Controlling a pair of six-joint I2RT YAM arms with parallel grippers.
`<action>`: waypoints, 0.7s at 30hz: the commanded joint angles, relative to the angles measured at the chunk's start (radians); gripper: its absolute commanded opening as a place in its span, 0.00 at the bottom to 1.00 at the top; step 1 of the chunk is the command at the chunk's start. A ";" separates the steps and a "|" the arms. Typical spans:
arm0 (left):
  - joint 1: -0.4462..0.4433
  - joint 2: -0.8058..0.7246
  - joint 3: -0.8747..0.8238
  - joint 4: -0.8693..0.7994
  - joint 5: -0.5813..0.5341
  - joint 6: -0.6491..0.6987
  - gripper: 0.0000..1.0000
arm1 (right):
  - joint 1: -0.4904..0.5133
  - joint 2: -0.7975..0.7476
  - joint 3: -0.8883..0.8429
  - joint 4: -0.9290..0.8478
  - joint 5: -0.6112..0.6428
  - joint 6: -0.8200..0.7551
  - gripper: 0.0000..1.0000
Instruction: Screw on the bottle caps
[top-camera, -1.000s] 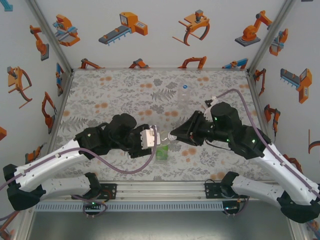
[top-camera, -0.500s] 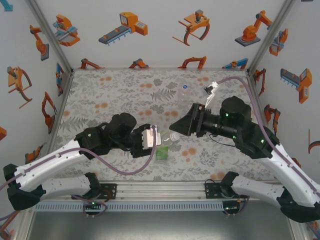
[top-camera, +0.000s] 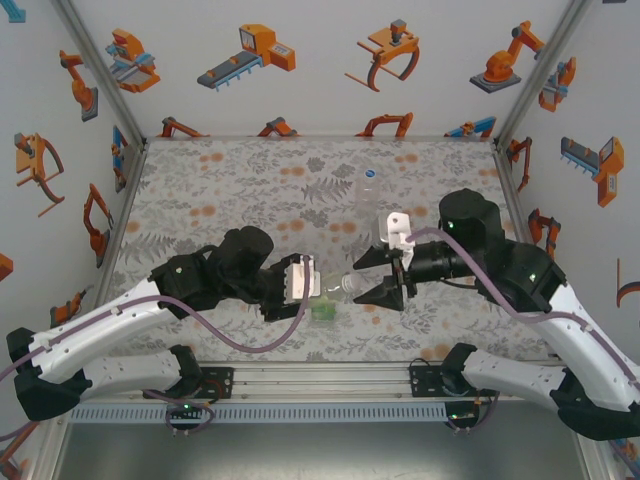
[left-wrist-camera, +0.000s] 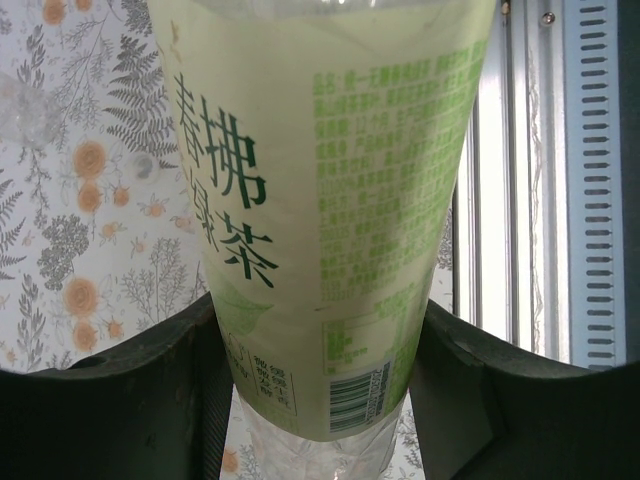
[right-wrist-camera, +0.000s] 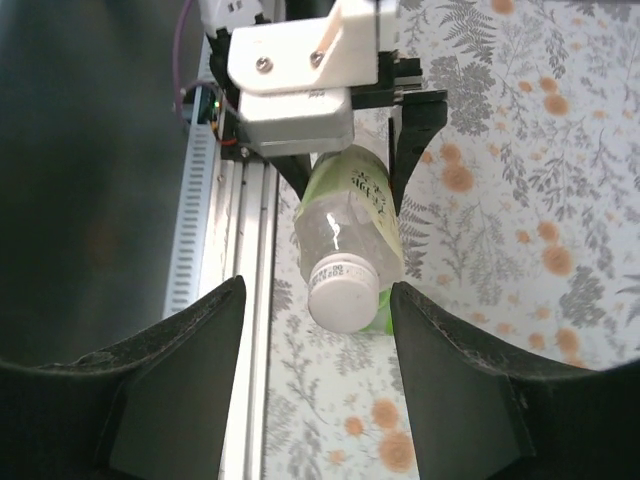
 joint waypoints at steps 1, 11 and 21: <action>-0.004 -0.006 0.037 -0.016 0.045 0.013 0.00 | 0.003 -0.011 -0.006 -0.023 -0.032 -0.162 0.57; -0.003 -0.004 0.041 -0.013 0.056 0.014 0.00 | 0.003 -0.042 -0.093 0.062 -0.038 -0.134 0.48; -0.004 0.001 0.040 -0.014 0.042 0.011 0.00 | 0.002 -0.045 -0.104 0.111 -0.040 -0.098 0.43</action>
